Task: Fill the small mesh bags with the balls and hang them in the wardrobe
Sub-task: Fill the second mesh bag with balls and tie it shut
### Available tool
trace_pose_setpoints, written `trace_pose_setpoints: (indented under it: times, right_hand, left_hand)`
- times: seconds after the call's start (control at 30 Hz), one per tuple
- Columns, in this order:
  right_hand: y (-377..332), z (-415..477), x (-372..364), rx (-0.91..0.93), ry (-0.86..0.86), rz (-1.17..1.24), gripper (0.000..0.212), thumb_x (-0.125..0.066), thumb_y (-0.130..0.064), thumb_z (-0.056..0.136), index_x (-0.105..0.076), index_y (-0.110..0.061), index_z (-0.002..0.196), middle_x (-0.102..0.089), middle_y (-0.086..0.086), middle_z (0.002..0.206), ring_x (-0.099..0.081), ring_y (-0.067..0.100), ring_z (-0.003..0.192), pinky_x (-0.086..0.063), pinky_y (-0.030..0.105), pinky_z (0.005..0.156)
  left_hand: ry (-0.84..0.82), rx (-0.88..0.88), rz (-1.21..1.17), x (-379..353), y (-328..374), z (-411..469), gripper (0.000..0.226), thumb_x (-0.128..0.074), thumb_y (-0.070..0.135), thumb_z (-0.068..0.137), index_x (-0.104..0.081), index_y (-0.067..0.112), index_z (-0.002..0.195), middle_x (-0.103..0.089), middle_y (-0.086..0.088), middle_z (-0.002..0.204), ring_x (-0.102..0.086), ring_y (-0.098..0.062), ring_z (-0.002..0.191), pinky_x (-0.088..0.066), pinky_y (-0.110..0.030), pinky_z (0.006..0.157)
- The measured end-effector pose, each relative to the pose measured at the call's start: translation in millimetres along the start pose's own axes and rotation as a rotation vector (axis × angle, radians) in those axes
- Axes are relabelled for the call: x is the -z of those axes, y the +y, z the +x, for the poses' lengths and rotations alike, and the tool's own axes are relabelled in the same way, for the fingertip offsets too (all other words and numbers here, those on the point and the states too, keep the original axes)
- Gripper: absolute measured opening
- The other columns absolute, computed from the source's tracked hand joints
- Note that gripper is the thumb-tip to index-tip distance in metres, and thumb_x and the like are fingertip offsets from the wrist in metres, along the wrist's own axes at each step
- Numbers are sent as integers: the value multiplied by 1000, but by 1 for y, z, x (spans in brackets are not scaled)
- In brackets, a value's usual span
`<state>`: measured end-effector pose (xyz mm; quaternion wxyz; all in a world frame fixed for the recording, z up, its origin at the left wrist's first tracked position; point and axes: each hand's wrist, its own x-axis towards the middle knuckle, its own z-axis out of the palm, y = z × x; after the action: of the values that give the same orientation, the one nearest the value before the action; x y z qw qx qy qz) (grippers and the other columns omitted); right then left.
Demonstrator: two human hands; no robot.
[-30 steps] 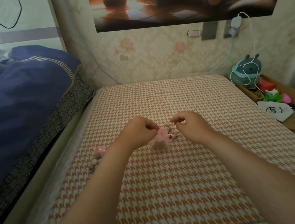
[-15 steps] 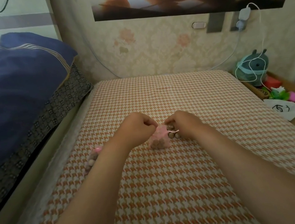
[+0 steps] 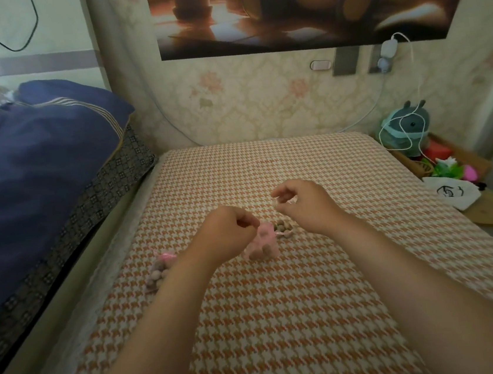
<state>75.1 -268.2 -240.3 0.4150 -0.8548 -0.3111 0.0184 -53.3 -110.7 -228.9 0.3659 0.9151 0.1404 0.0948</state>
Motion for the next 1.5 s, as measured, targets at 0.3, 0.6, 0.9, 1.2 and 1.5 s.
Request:
trace_pose_setpoints:
  times: [0.3,0.6,0.9,1.2,1.5]
  right_hand:
    - [-39,-47,11,112,-106,-50,13,-76,-35,87,-77,-32,100,-71,-17,94,-57,-16,68,-44,17,68]
    - [-30,-46,6,130,-170,-188,19,-69,-42,92,-74,-36,110,-64,-18,106,-60,2,99,-54,34,89]
    - [15,-33,10,-40,-85,-248,13,-64,-27,97,-71,-35,105,-66,-15,106,-63,9,99,-54,33,88]
    - [28,-18,-17,-70,-117,-428,17,-70,-31,91,-74,-34,107,-70,-12,108,-63,12,100,-51,31,82]
    - [32,-18,-23,-134,-118,-406,9,-74,-32,89,-74,-31,98,-65,-16,92,-61,9,87,-48,28,72]
  left_hand:
    - [21,29,-19,-4,7,-23,18,-62,20,91,-75,22,103,-69,8,96,-55,2,67,-37,-13,54]
    - [3,11,-10,-5,7,-21,20,-63,25,91,-74,23,107,-70,10,100,-61,-2,86,-42,-13,64]
    - [52,32,55,-8,5,-14,14,-61,23,92,-76,22,91,-73,4,88,-68,-14,82,-59,-34,75]
    - [79,31,47,-15,-1,-4,13,-64,22,89,-75,22,96,-70,7,93,-63,-8,80,-45,-13,60]
    - [54,-4,35,-13,-15,-3,17,-66,27,90,-73,21,104,-68,10,100,-60,-1,88,-39,-8,62]
